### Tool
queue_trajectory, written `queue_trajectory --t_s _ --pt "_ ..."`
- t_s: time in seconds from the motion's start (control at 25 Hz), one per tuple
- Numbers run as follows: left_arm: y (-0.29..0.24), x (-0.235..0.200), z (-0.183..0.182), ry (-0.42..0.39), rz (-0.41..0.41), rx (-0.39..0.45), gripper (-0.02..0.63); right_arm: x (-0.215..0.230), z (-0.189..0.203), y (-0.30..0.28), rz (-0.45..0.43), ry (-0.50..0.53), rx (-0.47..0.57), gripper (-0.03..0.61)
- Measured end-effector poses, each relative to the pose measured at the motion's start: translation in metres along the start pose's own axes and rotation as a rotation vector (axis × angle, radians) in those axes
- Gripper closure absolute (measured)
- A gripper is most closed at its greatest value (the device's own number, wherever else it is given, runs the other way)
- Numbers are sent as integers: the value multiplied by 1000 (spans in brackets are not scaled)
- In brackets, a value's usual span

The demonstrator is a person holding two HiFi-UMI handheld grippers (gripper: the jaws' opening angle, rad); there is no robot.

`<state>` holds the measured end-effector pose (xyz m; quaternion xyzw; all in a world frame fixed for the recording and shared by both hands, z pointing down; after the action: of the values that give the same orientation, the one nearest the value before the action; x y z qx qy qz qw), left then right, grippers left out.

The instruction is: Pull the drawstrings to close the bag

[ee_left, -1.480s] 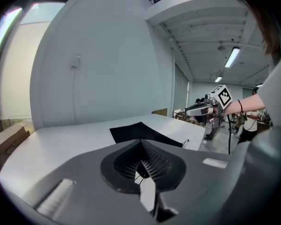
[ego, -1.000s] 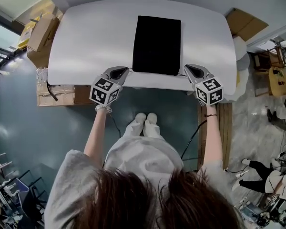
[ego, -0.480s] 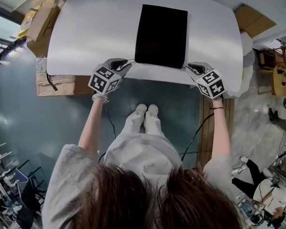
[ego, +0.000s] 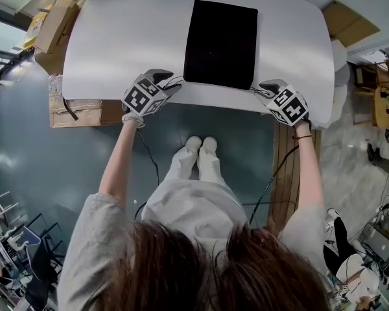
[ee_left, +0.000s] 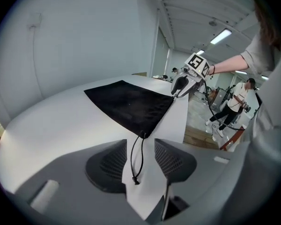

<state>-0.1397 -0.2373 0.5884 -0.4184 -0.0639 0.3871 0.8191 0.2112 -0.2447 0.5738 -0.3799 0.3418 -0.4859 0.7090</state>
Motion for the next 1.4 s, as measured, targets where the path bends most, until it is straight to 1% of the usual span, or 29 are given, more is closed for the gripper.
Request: queue_trajectory --t_s 0.08,0.12,0.24,0.44,0.64,0.72,0.8,0.92,1.0,1.04,1.16,1.4 --pt "-6 -1 -1 -18 13 -28 400 1 2 -4 -18 15 -22 443" --pt "-9 0 -1 -26 19 -42 389 1 2 -6 -24 20 -29 443" --pt "-16 1 0 -45 31 -68 388 0 3 -10 -36 30 -43 442" --pt "-21 0 2 -41 42 -88 396 4 2 -14 -43 19 -52 443" --pt "-21 -2 -1 -39 21 -91 435 5 3 -15 -45 41 -64 469" --pt "-21 -1 -3 -60 3 -105 490 4 2 -15 -48 50 -66 482" --pt "-22 0 -3 -76 -3 -116 505 4 2 -15 -52 51 -67 485" --pt "-22 2 -1 -78 3 -117 532 4 2 -16 -65 52 -67 501" --pt "-22 2 0 -66 9 -113 547 3 1 -17 -71 56 -64 510" --pt "-22 2 0 -58 12 -112 555 3 1 -17 -70 62 -65 558" --pt "-23 4 0 -37 24 -116 587 3 3 -16 -63 67 -69 560" --pt "-24 1 6 34 18 -121 598 2 3 -17 -61 52 -64 560"
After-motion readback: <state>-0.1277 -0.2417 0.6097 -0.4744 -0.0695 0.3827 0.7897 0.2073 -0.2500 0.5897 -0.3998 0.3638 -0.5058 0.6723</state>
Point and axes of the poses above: the fingertips, and each gripper's own axes: y backward along the fingers, x to its right, z out of its underside, the point moved 9 cm from there along y, backward along the fingers, and after that the axes turned 11 degrees about y, right-handed, at the moved point
